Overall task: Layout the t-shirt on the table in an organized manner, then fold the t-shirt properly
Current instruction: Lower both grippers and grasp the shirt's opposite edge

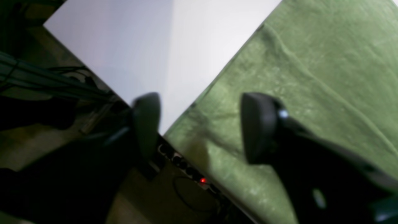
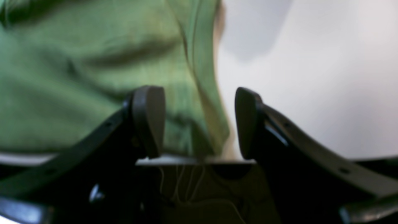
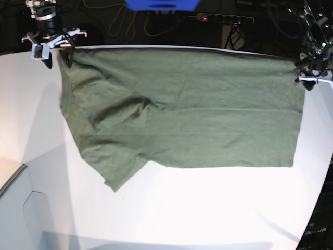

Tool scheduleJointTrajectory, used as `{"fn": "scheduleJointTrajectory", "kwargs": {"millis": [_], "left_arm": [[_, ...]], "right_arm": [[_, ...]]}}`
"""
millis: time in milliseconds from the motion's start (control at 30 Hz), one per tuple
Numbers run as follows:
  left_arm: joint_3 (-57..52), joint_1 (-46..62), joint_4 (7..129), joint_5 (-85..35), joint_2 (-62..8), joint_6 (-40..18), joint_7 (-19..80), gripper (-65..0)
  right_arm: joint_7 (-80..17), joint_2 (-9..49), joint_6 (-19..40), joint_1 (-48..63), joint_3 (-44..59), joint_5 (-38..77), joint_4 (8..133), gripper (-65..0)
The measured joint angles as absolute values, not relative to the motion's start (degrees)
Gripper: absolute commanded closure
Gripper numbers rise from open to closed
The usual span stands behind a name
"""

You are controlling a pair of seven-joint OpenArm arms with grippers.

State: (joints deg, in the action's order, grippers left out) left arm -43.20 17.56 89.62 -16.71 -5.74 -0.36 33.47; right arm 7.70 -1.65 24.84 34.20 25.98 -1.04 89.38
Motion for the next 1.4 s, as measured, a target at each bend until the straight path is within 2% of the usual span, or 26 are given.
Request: {"fn": "scheduleJointTrajectory", "kwargs": {"millis": [100, 233, 433, 533, 633, 833, 933, 1133, 1267, 1400], "left_arm": [[-43.2, 16.3, 90.0, -16.6, -5.7, -0.4, 33.6, -47.3], [-43.4, 11.8, 90.0, -16.3, -6.1, -0.4, 33.2, -49.5], [-43.1, 4.3, 88.1, -16.3, -7.2, -0.3, 33.6, -52.0], [-43.0, 0.8, 84.9, -16.2, -9.4, -0.8, 33.7, -52.0], [-40.9, -3.1, 79.7, -15.9, -11.9, -0.1, 33.4, -52.0], [-34.5, -9.7, 67.7, -16.5, -16.4, -0.5, 33.2, -52.0], [-32.2, -13.6, 60.6, -16.4, -18.5, -0.5, 33.0, -52.0], [-25.9, -19.8, 48.7, -16.1, -21.0, -0.2, 32.9, -52.0], [-20.4, -21.5, 43.2, -16.1, -21.3, -0.4, 25.9, -52.0], [-16.5, -21.8, 38.2, -16.1, -21.1, -0.4, 23.0, -52.0]], "right_arm": [[6.9, -3.0, 24.9, 32.7, 26.6, -1.1, 91.2, -35.9], [5.5, -3.0, 24.7, 25.3, 26.3, -1.1, 91.7, -35.9], [-12.4, -1.4, 25.0, 10.6, 22.4, -1.1, 89.8, -35.9], [-18.4, 1.6, 24.6, 2.2, 20.0, -0.8, 85.3, -35.9], [-22.0, 4.3, 24.8, -6.0, 17.6, -0.6, 75.7, -36.0], [-22.3, 9.0, 24.6, -16.8, 15.5, -0.8, 55.4, -39.9], [-22.4, 10.2, 24.5, -20.1, 15.6, -1.0, 48.9, -40.3], [-21.8, 9.6, 24.6, -21.1, 15.5, -1.1, 45.3, -40.1], [-21.6, 8.7, 24.6, -21.1, 15.5, -1.1, 45.2, -39.4], [-21.1, 8.1, 24.6, -20.9, 15.5, -0.9, 45.2, -31.3]]}}
